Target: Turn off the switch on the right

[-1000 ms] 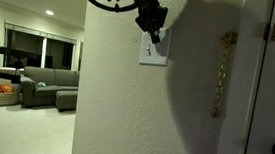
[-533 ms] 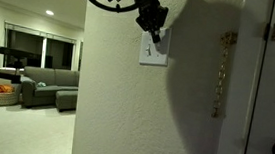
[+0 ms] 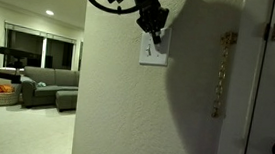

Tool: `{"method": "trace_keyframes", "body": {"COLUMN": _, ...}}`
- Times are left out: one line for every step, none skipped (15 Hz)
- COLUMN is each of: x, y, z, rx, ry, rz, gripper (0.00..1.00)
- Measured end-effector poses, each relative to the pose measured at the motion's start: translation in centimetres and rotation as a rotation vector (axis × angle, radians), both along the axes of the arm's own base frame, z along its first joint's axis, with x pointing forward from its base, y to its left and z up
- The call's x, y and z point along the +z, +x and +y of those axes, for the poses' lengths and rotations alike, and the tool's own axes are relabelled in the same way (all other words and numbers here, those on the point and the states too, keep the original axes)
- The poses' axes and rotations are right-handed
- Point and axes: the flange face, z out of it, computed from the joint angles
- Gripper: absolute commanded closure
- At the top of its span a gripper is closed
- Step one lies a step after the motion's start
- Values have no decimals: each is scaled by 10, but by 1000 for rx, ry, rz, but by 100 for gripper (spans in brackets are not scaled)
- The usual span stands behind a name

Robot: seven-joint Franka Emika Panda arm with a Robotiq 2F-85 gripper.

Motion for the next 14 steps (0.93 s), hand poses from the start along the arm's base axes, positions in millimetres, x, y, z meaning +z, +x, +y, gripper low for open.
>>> {"method": "trace_keyframes", "body": {"x": -1, "y": 0, "z": 0, "rx": 0, "ry": 0, "rz": 2, "gripper": 96}}
{"method": "trace_keyframes", "body": {"x": -2, "y": 0, "z": 0, "rx": 0, "ry": 1, "rz": 7, "gripper": 96}}
{"method": "trace_keyframes", "body": {"x": -5, "y": 0, "z": 0, "rx": 0, "ry": 2, "rz": 16, "gripper": 96}}
{"method": "trace_keyframes", "body": {"x": -12, "y": 1, "z": 0, "rx": 0, "ry": 3, "rz": 29, "gripper": 95}}
{"method": "trace_keyframes", "body": {"x": -18, "y": 2, "z": 0, "rx": 0, "ry": 4, "rz": 40, "gripper": 95}}
{"method": "trace_keyframes", "body": {"x": -19, "y": 1, "z": 1, "rx": 1, "ry": 4, "rz": 43, "gripper": 96}}
{"method": "trace_keyframes", "body": {"x": -20, "y": 1, "z": 1, "rx": 1, "ry": 4, "rz": 45, "gripper": 96}}
{"method": "trace_keyframes", "body": {"x": -20, "y": 0, "z": 1, "rx": 2, "ry": 5, "rz": 45, "gripper": 96}}
{"method": "trace_keyframes", "body": {"x": -20, "y": 0, "z": 1, "rx": 2, "ry": 5, "rz": 46, "gripper": 94}}
{"method": "trace_keyframes", "body": {"x": -23, "y": 0, "z": 1, "rx": 2, "ry": 5, "rz": 52, "gripper": 91}}
{"method": "trace_keyframes", "body": {"x": -26, "y": 0, "z": 1, "rx": 2, "ry": 5, "rz": 59, "gripper": 89}}
{"method": "trace_keyframes", "body": {"x": -29, "y": 0, "z": 1, "rx": 3, "ry": 4, "rz": 65, "gripper": 66}}
{"method": "trace_keyframes", "body": {"x": -31, "y": -2, "z": 2, "rx": 3, "ry": 1, "rz": 69, "gripper": 64}}
{"method": "trace_keyframes", "body": {"x": -30, "y": -5, "z": 2, "rx": 5, "ry": -4, "rz": 69, "gripper": 62}}
